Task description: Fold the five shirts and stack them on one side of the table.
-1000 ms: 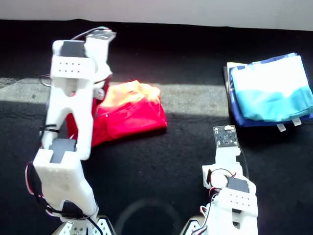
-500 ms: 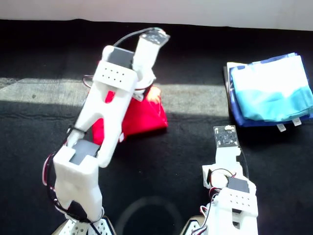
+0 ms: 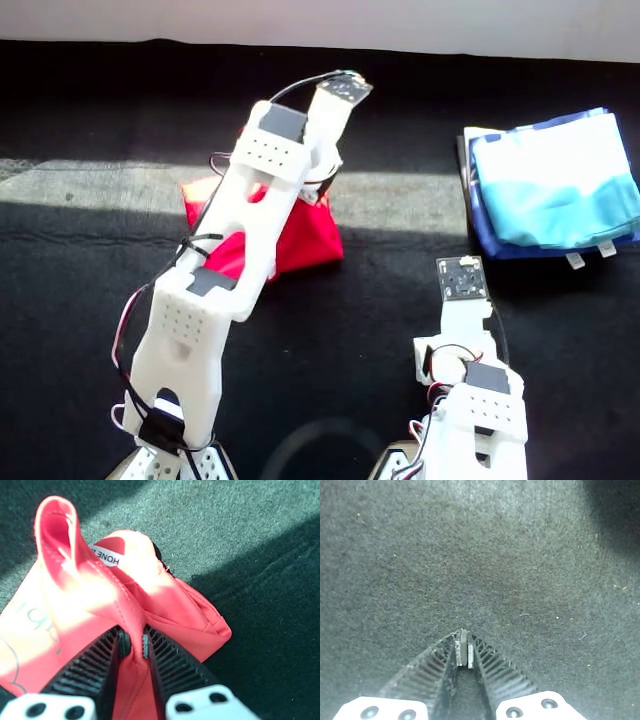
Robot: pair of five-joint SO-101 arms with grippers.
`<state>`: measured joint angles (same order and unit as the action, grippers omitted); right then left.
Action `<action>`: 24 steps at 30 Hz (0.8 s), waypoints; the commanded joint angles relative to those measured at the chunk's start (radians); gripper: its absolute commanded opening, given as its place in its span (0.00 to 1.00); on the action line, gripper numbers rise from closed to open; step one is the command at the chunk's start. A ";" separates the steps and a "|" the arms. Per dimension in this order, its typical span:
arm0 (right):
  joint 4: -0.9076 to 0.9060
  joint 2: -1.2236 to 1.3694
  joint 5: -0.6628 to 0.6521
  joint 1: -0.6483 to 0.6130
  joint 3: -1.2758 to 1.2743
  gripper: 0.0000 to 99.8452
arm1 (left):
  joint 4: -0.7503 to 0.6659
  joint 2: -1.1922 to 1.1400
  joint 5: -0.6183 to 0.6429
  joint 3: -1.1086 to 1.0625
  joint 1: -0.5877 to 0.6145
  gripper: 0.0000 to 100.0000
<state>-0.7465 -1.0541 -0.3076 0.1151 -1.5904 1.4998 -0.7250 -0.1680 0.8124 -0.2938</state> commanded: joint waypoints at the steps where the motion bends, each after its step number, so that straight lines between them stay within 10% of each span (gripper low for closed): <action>1: 0.021 -0.004 -0.003 0.022 -0.025 0.01 | 0.032 -0.013 0.008 0.088 -0.027 0.04; 8: 0.021 -0.004 -0.003 0.022 -0.025 0.01 | 0.087 -0.028 0.109 0.254 0.054 0.26; 13: 0.021 -0.004 -0.003 0.022 -0.025 0.01 | 0.229 -0.038 0.121 0.394 0.140 0.21; 16: 0.021 -0.004 -0.003 0.022 -0.025 0.01 | 0.261 -0.039 0.120 0.354 0.182 0.01; 24: 0.021 -0.004 -0.003 0.022 -0.025 0.01 | 0.245 -0.039 0.087 0.077 0.209 0.01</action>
<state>-0.7465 -1.0541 -0.3076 0.1151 -1.5965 1.7499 -0.7695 -0.0744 0.9505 -0.0867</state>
